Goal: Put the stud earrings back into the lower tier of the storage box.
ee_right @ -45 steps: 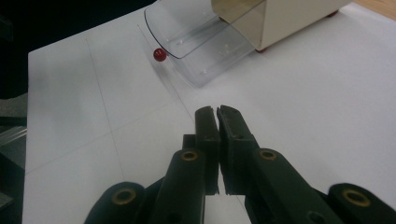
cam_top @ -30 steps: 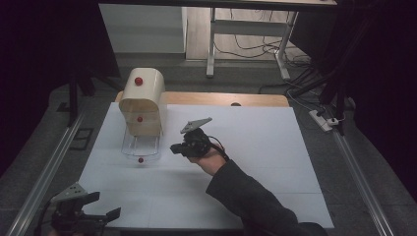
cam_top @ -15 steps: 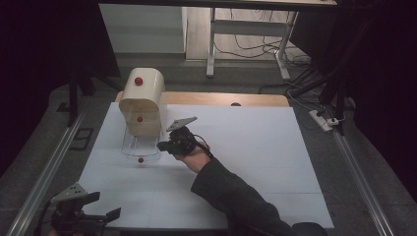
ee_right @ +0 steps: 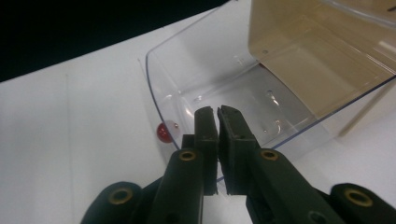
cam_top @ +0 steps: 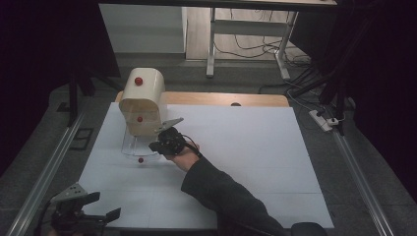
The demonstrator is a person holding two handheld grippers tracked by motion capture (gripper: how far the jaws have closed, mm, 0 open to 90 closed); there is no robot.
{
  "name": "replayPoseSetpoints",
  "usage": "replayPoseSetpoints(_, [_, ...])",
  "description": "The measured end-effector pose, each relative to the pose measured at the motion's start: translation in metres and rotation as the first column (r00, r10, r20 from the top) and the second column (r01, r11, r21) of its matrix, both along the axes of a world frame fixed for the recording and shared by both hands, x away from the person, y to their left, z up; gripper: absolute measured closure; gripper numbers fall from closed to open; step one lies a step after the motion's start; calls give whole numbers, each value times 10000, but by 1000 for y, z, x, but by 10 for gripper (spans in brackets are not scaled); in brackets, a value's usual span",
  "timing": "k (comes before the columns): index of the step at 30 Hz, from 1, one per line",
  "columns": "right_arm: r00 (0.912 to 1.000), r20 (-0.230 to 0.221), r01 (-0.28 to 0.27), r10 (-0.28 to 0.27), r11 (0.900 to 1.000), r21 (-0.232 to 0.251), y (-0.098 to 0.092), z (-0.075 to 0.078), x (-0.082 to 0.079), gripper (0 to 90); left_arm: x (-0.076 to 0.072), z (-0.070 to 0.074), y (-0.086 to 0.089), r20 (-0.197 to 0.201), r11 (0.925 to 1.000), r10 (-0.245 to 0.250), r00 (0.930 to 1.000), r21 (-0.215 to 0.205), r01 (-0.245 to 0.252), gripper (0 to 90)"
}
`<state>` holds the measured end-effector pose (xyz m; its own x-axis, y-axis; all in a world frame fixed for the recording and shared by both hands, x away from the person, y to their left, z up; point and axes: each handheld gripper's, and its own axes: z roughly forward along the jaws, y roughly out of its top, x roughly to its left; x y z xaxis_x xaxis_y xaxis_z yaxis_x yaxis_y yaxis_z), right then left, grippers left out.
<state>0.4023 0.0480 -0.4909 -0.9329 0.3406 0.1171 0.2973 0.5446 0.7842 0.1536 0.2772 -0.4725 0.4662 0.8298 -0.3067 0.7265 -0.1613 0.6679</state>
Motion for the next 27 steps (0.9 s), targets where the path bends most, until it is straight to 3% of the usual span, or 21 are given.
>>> replayPoseSetpoints(8, [9997,184,147,-144,9998,-160,-5,7,-4,699,0,0,0,18,10000,-9,10000,22,9,10])
replayPoseSetpoints(11, [9998,159,120,-116,9995,-281,-11,11,-8,599,0,0,0,-1,10000,27,10000,-20,-27,9])
replayPoseSetpoints(19, [9999,-150,76,-87,9975,-706,-38,17,-20,314,0,0,0,-20,10000,70,10000,-46,-70,8])
replayPoseSetpoints(27, [9996,-211,151,-179,9921,-1245,-65,21,-35,161,0,0,0,-47,9999,101,9999,-37,-101,9])
